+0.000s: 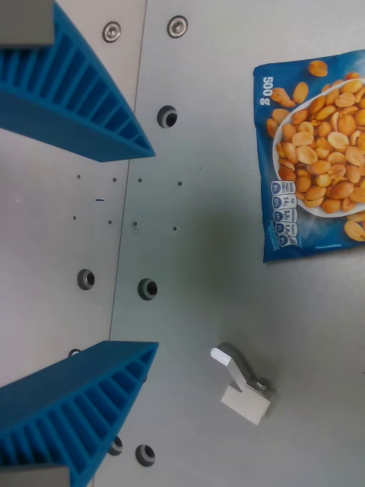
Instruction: Move in gripper positive z
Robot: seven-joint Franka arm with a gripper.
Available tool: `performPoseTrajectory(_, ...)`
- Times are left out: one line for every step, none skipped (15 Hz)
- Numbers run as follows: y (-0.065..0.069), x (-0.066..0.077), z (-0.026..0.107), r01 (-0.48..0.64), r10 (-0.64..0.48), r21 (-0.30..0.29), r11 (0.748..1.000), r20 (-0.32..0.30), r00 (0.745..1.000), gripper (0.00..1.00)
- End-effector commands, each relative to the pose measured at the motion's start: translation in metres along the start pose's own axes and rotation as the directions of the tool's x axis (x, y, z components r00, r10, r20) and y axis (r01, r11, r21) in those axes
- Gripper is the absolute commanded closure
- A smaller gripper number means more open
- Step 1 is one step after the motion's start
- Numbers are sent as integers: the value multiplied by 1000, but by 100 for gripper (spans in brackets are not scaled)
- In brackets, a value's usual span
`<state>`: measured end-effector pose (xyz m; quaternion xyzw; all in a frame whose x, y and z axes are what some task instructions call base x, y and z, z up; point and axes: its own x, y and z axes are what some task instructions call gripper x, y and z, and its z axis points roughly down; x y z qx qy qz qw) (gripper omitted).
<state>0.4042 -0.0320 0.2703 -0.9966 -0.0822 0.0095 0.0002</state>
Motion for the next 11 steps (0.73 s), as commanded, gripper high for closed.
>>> performPoseTrajectory(0,0,2,0,0,-2,1000,-9,1000,0)
performPoseTrajectory(0,0,7,0,0,-2,1000,-9,1000,0)
performPoseTrajectory(0,0,12,0,0,-2,1000,-9,1000,0)
performPoseTrajectory(0,1,17,0,0,-2,1000,-9,1000,0)
performPoseTrajectory(0,1,22,0,0,-2,1000,-9,1000,0)
performPoseTrajectory(0,1,27,0,0,-2,1000,-9,1000,0)
performPoseTrajectory(0,1,32,0,0,-2,1000,-9,1000,0)
performPoseTrajectory(0,1,37,0,0,-2,1000,-9,1000,0)
performPoseTrajectory(0,1,42,0,0,-2,1000,-9,1000,0)
performPoseTrajectory(0,1,47,0,0,-2,1000,-9,1000,0)
performPoseTrajectory(0,1,52,0,0,-2,1000,-9,1000,0)
